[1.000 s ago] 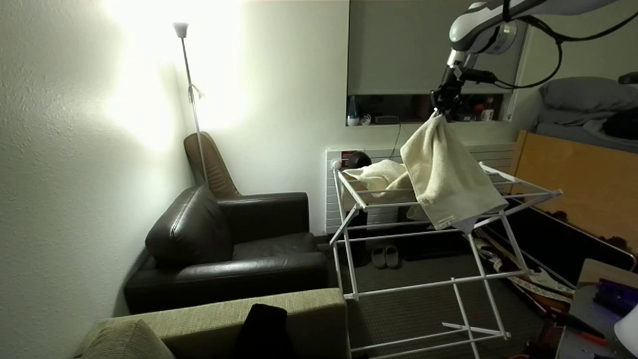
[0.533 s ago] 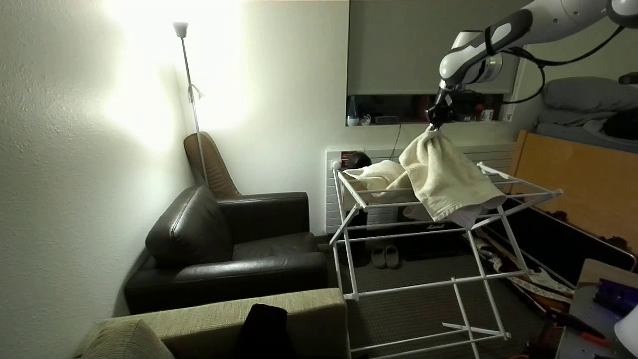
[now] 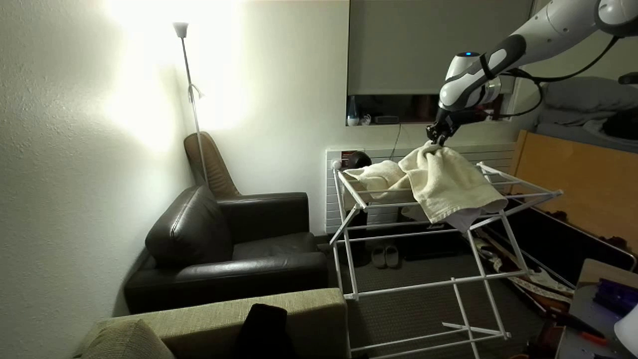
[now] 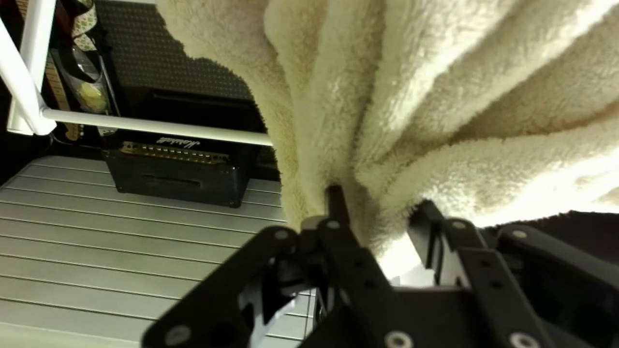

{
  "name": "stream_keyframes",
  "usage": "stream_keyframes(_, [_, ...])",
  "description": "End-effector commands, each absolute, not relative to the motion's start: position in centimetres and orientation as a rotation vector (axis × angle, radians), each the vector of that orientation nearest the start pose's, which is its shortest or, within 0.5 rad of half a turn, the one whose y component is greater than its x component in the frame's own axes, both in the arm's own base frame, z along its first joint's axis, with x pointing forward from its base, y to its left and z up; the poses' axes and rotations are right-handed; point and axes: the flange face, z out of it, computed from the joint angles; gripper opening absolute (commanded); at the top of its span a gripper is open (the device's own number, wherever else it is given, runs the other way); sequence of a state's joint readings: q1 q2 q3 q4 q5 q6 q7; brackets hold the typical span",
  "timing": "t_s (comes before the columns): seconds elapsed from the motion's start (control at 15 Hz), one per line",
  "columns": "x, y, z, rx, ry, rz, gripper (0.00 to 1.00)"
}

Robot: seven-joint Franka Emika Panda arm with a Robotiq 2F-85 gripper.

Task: Take the towel and put it on the couch

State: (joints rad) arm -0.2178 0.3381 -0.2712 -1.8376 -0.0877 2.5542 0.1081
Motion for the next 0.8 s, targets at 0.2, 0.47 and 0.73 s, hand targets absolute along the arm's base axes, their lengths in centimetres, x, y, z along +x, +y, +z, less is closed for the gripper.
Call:
stream_keyframes(0.2, [56.6,-28.1,39.0,-3.211,0.773,-0.441,0.88])
stream_keyframes(0.47, [56.0,-26.2,42.0,-3.189,0.745,-0.343,1.0])
stream_keyframes(0.73, [55.5,-24.0,46.4,-3.178,0.716,-0.304,1.0])
